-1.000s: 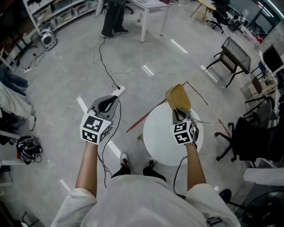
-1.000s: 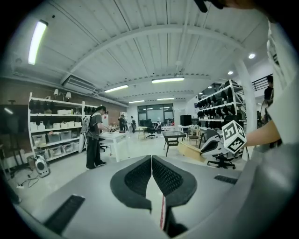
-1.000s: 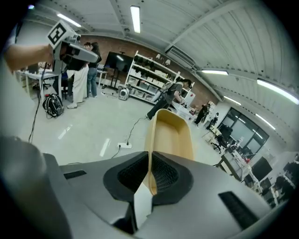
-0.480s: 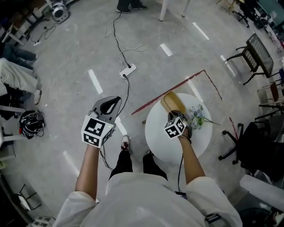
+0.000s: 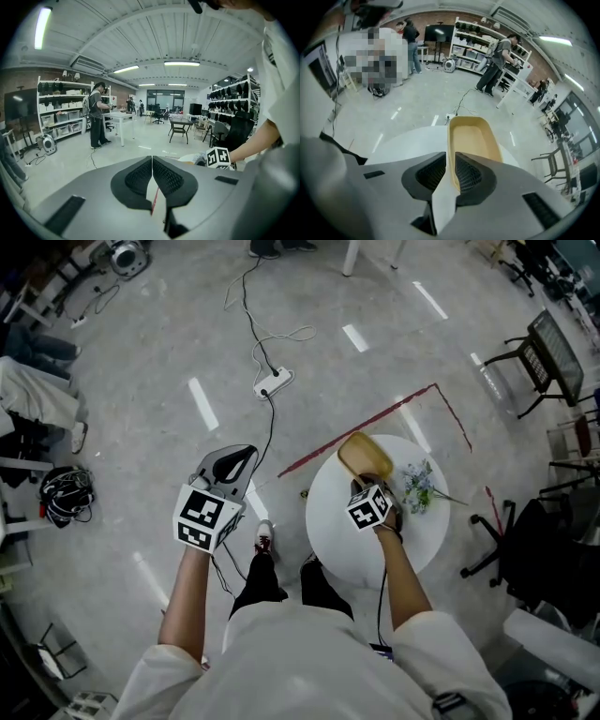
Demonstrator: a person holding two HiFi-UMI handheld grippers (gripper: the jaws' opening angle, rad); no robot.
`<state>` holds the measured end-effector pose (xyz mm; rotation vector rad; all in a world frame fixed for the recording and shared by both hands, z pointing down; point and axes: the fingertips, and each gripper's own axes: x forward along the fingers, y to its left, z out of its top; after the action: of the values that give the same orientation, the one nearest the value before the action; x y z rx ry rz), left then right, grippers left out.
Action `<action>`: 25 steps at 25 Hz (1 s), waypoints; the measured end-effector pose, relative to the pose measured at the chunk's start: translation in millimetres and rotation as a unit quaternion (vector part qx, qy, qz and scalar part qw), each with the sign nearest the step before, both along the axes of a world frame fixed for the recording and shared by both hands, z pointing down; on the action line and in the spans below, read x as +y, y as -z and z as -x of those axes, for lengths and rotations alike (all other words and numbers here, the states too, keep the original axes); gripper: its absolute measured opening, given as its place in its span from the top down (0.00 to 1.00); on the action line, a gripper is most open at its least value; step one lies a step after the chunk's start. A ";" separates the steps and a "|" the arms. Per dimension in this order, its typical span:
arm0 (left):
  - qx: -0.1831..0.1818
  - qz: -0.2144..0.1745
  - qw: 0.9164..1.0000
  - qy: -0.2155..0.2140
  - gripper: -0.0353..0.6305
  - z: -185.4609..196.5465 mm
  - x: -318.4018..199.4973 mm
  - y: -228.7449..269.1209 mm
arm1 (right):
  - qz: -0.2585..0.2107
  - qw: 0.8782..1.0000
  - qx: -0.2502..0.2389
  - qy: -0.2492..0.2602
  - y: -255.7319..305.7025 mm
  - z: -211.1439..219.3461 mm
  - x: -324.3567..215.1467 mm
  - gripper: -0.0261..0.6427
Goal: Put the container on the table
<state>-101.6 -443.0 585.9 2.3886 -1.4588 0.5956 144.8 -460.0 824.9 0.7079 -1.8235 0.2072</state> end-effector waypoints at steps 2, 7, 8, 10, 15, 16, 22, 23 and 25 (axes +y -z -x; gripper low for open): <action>0.002 -0.007 1.000 -0.005 0.91 -1.9 -3.3 11.0 | 0.000 0.998 -0.044 -0.033 29.0 1.9 -4.5 0.85; 0.007 -0.054 0.998 -0.037 0.91 -17.5 -25.4 56.6 | -0.067 0.984 -0.132 -0.096 142.3 -9.6 -43.2 0.91; 0.009 -0.066 0.997 -0.047 0.91 -22.4 -29.3 67.7 | -0.088 0.980 -0.145 -0.103 169.0 -13.7 -51.3 0.92; 0.012 -0.091 0.994 -0.065 0.91 -33.0 -36.0 90.0 | -0.133 0.971 -0.161 -0.115 221.9 -24.6 -63.4 0.94; 0.017 -0.143 0.985 -0.099 0.91 -58.4 -43.4 141.7 | -0.232 0.946 -0.175 -0.145 335.3 -54.2 -59.9 0.94; 0.015 -0.153 0.982 -0.108 0.91 -64.3 -43.4 151.3 | -0.251 0.940 -0.174 -0.149 353.6 -59.8 -55.1 0.94; 0.015 -0.211 0.966 -0.147 0.91 -93.7 -40.7 209.8 | -0.334 0.909 -0.182 -0.170 444.0 -87.2 -21.1 0.94; 0.016 -0.220 0.963 -0.152 0.91 -96.9 -38.9 217.9 | -0.344 0.905 -0.185 -0.171 455.4 -89.4 -14.4 0.94; 0.019 -0.235 0.959 -0.159 0.91 -101.4 -33.9 232.2 | -0.363 0.896 -0.190 -0.174 475.1 -93.3 -0.2 0.94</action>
<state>-0.2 -476.9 353.7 3.0212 -1.3226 0.2846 238.1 -460.1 349.8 1.6187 -2.1393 -0.1328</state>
